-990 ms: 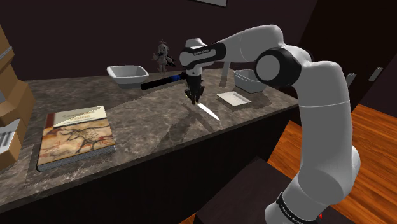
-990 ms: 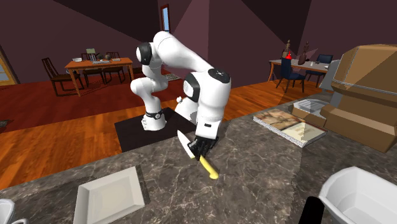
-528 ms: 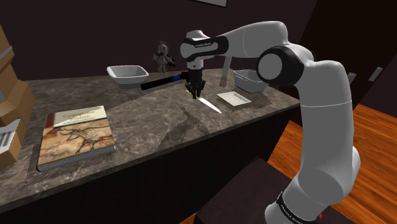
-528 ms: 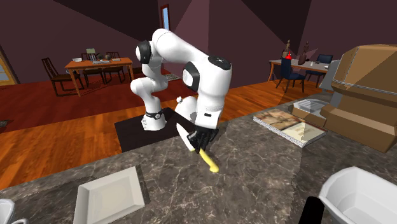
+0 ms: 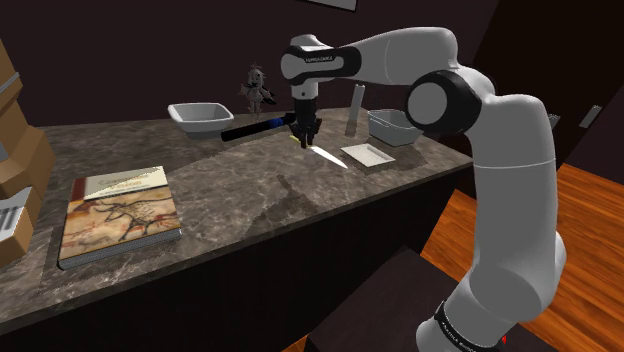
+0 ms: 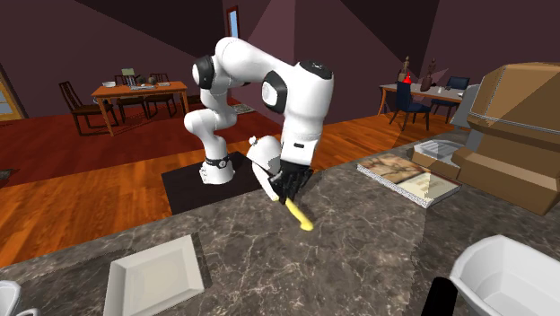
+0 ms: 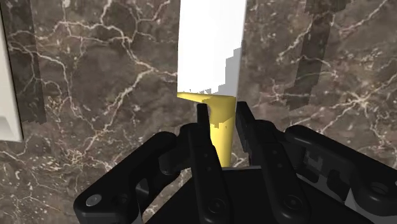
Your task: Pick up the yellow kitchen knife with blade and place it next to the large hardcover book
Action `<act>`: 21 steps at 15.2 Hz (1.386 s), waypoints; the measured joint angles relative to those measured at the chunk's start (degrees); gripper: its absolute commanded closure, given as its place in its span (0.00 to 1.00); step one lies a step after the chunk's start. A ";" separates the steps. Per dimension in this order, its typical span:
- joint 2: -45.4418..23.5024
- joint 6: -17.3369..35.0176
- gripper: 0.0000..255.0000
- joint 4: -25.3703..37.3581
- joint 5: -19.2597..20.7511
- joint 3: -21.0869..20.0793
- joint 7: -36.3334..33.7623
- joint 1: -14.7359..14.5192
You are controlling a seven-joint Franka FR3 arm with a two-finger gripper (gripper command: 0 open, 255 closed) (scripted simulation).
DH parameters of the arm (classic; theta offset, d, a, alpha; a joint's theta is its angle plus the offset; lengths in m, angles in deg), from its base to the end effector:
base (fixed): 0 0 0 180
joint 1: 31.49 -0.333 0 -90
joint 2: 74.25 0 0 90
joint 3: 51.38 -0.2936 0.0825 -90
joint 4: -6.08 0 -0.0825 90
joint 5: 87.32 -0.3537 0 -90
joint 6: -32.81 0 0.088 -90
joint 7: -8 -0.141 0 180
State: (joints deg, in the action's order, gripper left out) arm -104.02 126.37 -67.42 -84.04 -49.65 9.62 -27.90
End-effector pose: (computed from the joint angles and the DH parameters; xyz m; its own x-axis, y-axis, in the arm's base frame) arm 0.6404 -0.0639 0.3926 0.9836 -0.0583 -0.1705 -0.0477 -0.9967 0.0659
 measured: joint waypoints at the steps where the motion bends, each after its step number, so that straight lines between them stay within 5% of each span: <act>1: 0.18 -0.32 1.00 0.06 -0.03 -0.33 -1.07 -0.83; 13: -1.94 -2.28 1.00 3.49 -0.42 -4.16 -14.28 -10.74; 21: -8.87 -6.83 1.00 14.73 -0.45 -6.28 -22.87 -17.92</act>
State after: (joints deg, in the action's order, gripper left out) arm -112.89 119.54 -52.69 -84.50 -55.94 -13.25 -45.81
